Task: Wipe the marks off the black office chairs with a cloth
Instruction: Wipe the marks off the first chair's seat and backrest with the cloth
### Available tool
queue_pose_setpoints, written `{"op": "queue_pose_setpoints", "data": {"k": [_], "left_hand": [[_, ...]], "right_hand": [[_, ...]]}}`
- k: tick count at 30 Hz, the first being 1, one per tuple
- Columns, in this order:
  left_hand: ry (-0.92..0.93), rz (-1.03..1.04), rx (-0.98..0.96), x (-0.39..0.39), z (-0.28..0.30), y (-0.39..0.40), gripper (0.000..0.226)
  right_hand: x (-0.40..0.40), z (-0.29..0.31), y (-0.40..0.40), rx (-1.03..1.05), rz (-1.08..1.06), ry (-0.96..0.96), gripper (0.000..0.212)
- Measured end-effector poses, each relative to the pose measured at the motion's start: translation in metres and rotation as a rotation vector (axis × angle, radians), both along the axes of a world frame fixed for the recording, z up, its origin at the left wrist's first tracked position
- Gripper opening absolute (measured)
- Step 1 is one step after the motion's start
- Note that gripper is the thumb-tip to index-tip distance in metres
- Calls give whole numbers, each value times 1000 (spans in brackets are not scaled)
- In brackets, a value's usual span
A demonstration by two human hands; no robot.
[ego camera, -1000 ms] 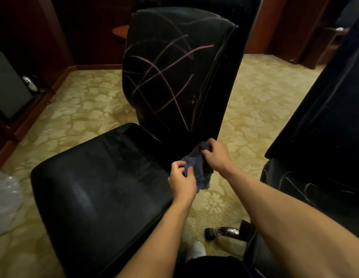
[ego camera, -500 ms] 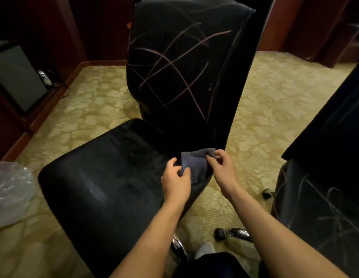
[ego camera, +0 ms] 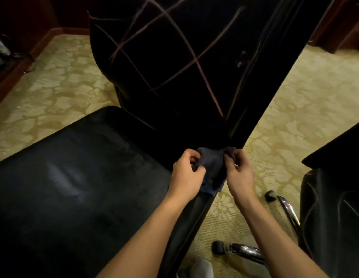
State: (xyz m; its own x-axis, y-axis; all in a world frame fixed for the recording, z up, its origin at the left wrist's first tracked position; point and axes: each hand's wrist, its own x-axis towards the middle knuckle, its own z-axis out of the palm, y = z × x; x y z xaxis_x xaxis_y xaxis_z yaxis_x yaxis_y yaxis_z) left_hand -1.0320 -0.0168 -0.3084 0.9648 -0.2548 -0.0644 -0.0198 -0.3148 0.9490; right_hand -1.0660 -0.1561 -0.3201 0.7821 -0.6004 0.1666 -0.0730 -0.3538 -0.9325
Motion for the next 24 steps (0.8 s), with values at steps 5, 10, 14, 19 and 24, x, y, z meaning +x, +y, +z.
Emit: {"op": "queue_pose_setpoints", "data": {"k": [5,10,14,19,24], "left_hand": [[-318,207,228,19,4,-10,20],[-132,278,-23,63,-5,-16,21],[-3,199,-228,93,-10,-15,22],[157,144,-545,113,-15,-29,18],[128,268,-655,138,-17,-28,11]], "right_hand": [[31,-1,2,91,-19,-45,7],[67,-3,7,63,-97,-71,12],[81,-3,9,-56,-191,-71,8],[109,-4,22,188,-81,-147,13],[134,-11,30,338,-55,-216,2]]}}
